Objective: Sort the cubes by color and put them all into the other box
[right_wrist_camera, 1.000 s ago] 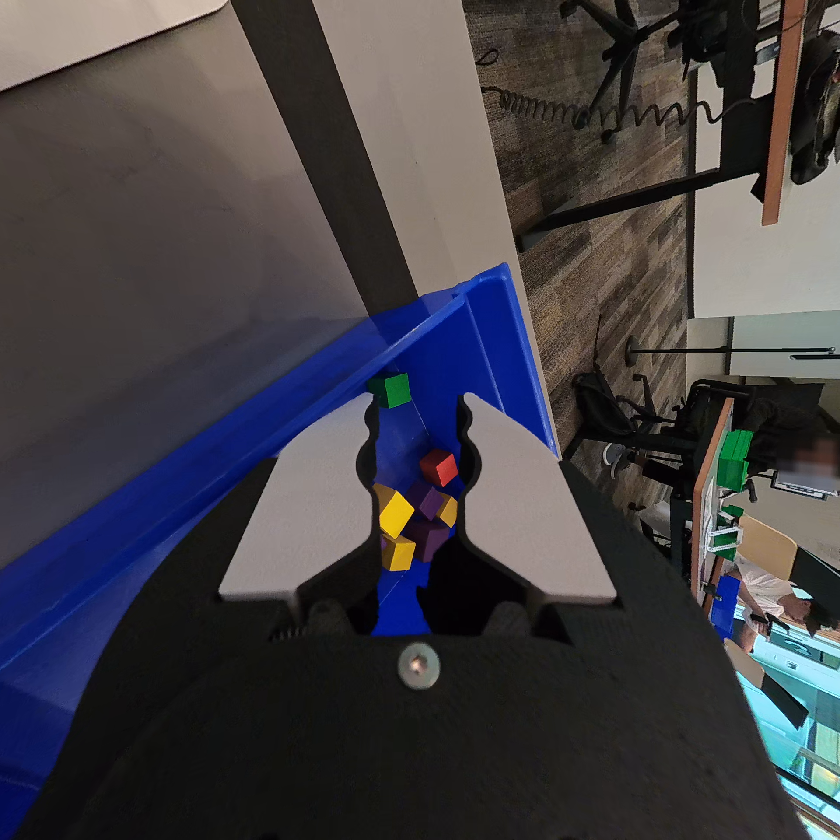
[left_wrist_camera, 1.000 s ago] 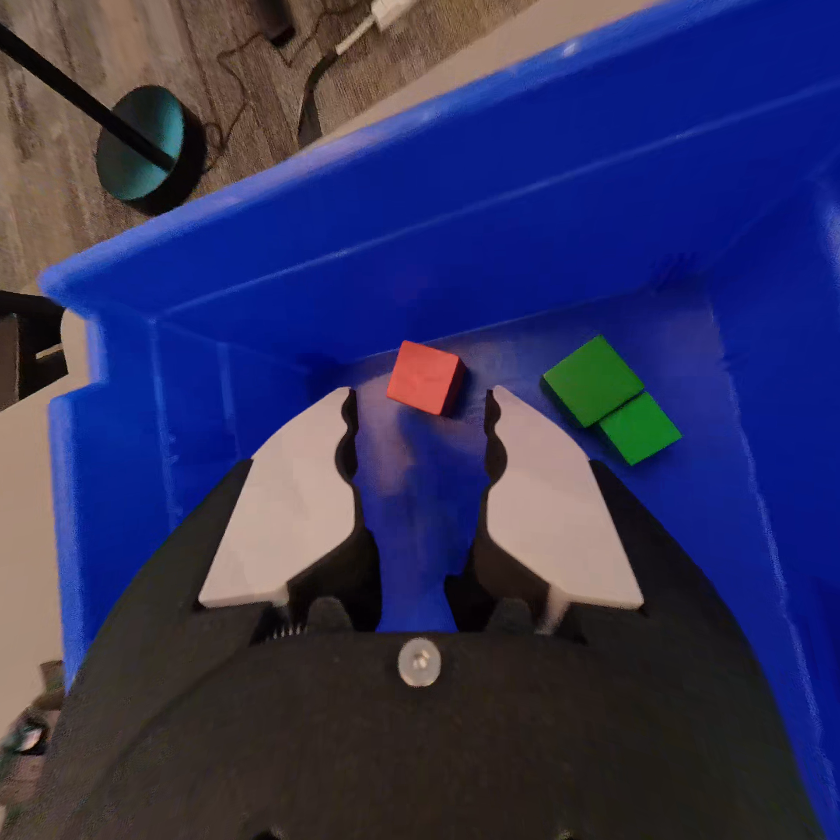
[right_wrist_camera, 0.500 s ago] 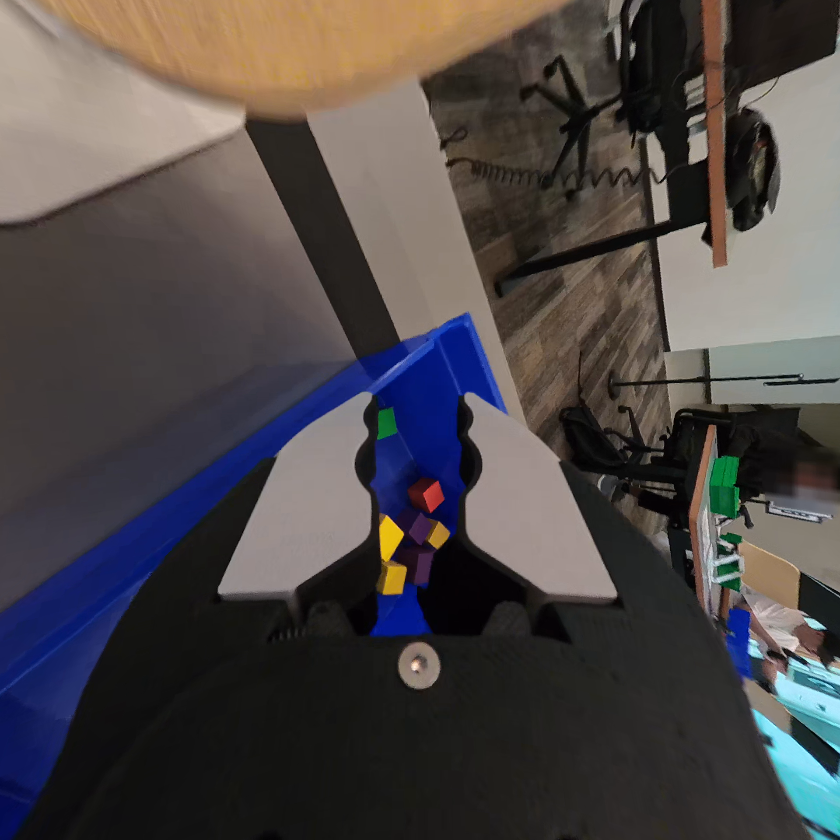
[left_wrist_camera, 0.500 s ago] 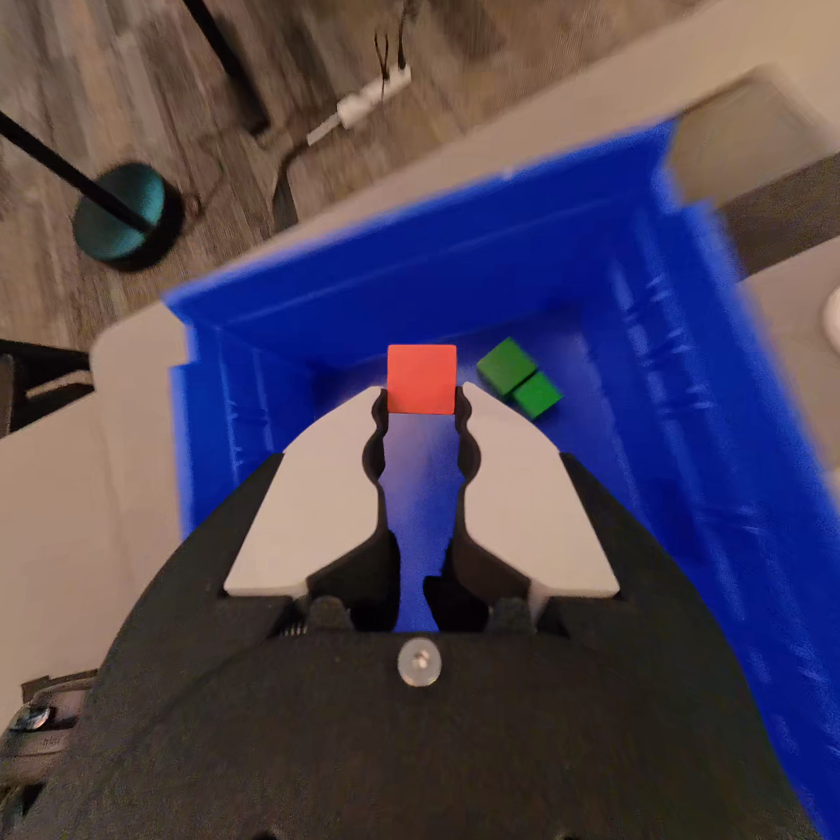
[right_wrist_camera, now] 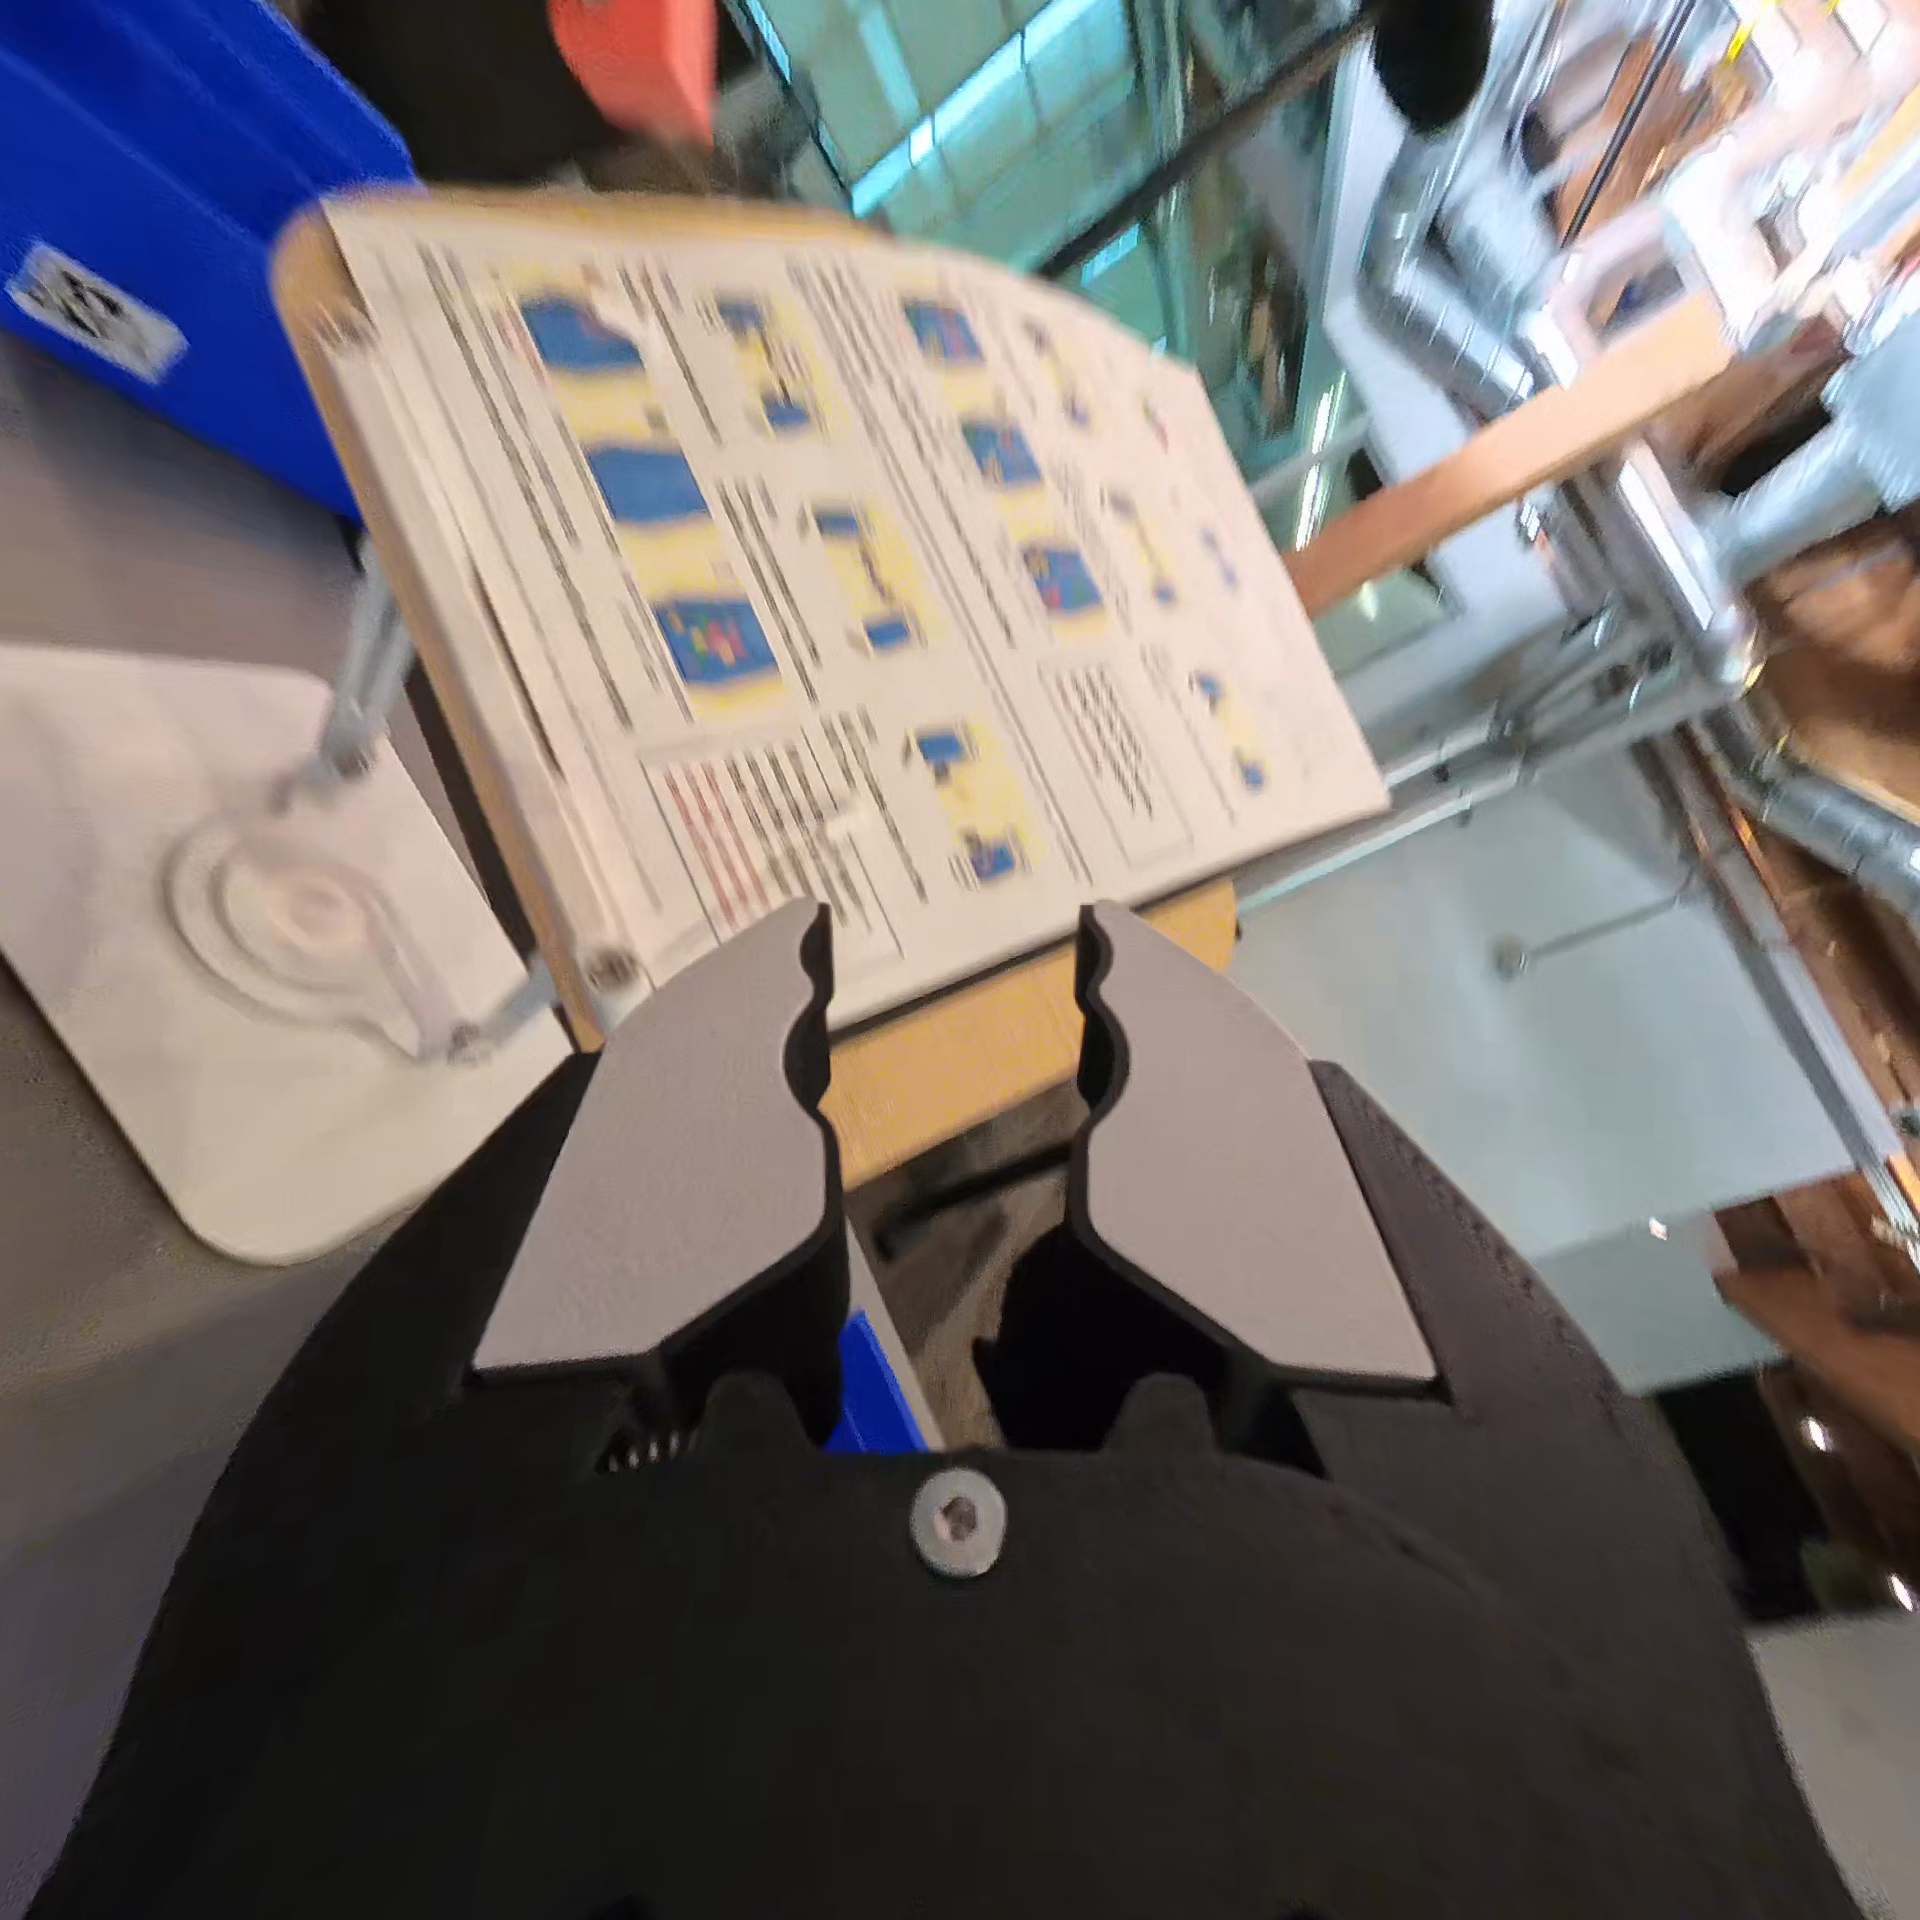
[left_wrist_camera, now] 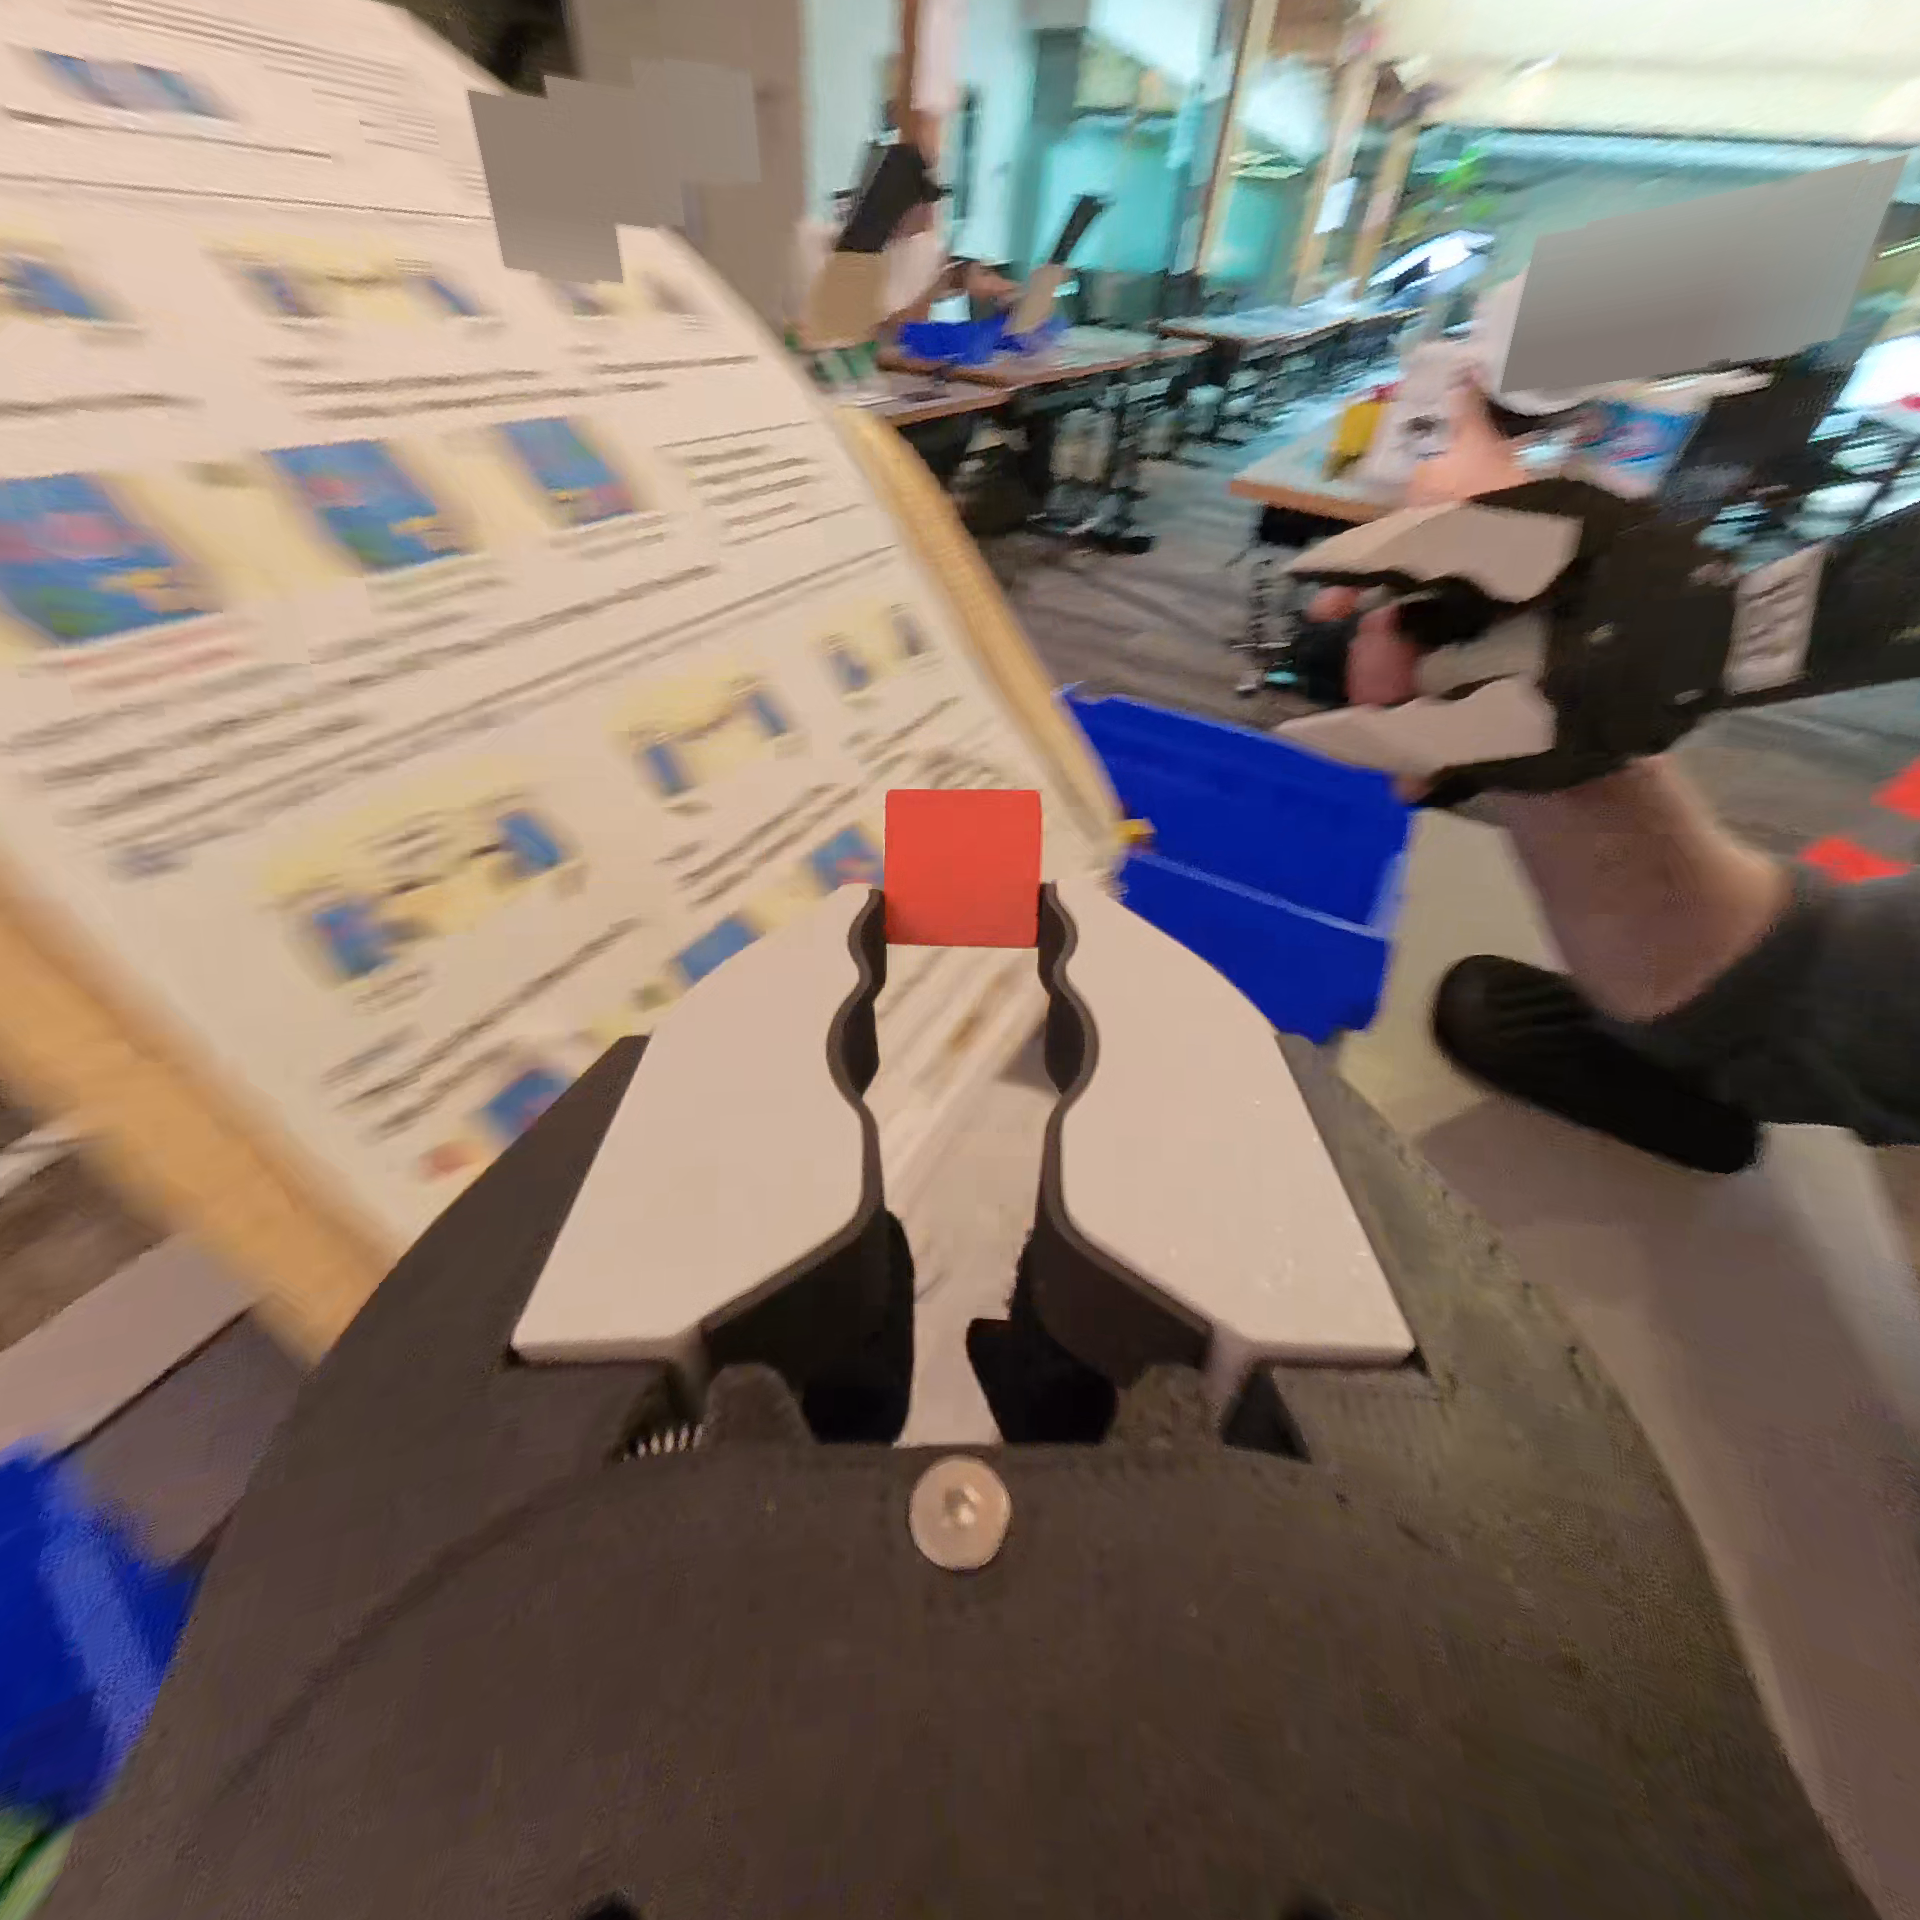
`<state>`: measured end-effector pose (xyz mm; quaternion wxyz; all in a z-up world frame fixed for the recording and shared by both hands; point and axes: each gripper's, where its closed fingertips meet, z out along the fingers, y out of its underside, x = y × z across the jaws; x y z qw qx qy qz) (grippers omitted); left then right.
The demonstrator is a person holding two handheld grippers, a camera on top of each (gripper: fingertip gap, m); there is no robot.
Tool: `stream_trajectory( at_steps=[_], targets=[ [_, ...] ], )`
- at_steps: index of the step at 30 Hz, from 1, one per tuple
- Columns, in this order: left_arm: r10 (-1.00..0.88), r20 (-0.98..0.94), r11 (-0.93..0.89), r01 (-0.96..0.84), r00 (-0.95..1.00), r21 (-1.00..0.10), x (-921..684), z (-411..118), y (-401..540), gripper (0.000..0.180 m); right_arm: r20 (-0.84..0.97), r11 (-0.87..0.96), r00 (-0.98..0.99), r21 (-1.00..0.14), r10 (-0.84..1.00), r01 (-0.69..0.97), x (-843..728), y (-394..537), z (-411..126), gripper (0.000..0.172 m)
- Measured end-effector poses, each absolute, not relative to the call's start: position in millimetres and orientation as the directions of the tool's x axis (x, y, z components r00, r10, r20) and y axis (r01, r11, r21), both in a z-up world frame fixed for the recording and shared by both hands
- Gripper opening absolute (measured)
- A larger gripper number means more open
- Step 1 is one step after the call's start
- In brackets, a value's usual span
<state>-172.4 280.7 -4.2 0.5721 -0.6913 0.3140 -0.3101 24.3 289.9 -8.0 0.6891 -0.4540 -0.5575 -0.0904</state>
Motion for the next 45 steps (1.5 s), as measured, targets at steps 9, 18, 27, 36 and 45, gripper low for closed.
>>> stream_trajectory(
  at_steps=[9, 18, 27, 36, 45],
  targets=[
    [-0.928, 0.287, -0.274, 0.087, 0.239, -0.958, -46, -15, 228, 0.028, 0.871, 0.740, 0.336, -0.484, 0.358, 0.467, -36, 231, -15, 0.048],
    [-0.924, 0.359, -0.346, 0.109, 0.131, -0.932, -24, -22, 215, 0.027, 0.883, 0.770, 0.344, -0.453, 0.319, 0.449, -39, 224, -15, 0.029],
    [-0.934, 0.171, -0.134, 0.135, 0.315, -0.982, -94, 18, 230, 0.000, 0.818, 0.289, 0.359, -0.513, 0.450, 0.808, 104, 346, -32, 0.029],
    [-0.734, 0.023, -0.049, -0.020, 0.678, -0.999, -203, 22, 274, 0.005, 0.546, -0.244, 0.450, -0.408, 0.707, 0.880, 223, 408, -162, 0.029],
    [-0.504, -0.063, -0.168, -0.169, 0.862, -0.971, -300, -13, 307, 0.009, 0.580, -0.301, 0.475, -0.374, 0.662, 0.877, 230, 422, -172, 0.044]
  ],
)
